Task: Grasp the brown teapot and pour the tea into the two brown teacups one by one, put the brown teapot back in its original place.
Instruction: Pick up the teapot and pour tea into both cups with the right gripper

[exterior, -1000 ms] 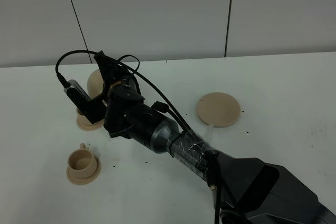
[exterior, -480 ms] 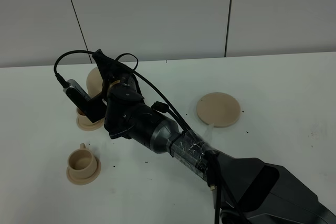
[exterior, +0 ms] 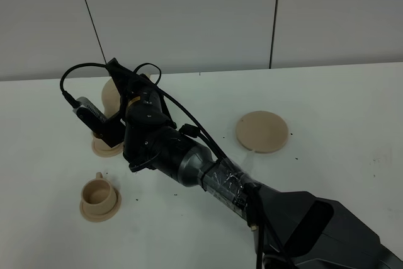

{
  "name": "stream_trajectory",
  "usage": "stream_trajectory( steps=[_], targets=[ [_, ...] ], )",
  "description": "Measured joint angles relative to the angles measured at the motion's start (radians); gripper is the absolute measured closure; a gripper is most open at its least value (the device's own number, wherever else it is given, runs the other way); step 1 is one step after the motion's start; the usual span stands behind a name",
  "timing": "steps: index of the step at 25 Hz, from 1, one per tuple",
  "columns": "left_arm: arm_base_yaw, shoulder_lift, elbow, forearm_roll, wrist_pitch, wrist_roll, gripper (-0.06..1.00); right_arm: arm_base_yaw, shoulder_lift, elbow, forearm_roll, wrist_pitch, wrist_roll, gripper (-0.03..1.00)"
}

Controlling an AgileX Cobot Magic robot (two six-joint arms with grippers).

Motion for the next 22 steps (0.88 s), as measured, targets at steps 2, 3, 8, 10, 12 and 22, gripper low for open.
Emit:
stream_trajectory(
  steps=[2, 3, 8, 10, 12, 22],
  targets=[
    [0.000, 0.000, 0.000, 0.000, 0.000, 0.000, 0.55, 0.000, 0.000, 0.000, 0.000, 0.000, 0.000, 0.87],
    [0.000, 0.000, 0.000, 0.000, 0.000, 0.000, 0.55, 0.000, 0.000, 0.000, -0.003, 0.000, 0.000, 0.87],
    [0.000, 0.000, 0.000, 0.000, 0.000, 0.000, 0.55, 0.000, 0.000, 0.000, -0.021, 0.000, 0.000, 0.87],
    [0.000, 0.000, 0.000, 0.000, 0.000, 0.000, 0.55, 0.000, 0.000, 0.000, -0.026, 0.000, 0.000, 0.87],
    [0.000, 0.000, 0.000, 0.000, 0.000, 0.000, 0.55, 0.000, 0.000, 0.000, -0.026, 0.000, 0.000, 0.87],
    [0.000, 0.000, 0.000, 0.000, 0.000, 0.000, 0.55, 0.000, 0.000, 0.000, -0.052, -0.001, 0.001, 0.87]
  ],
)
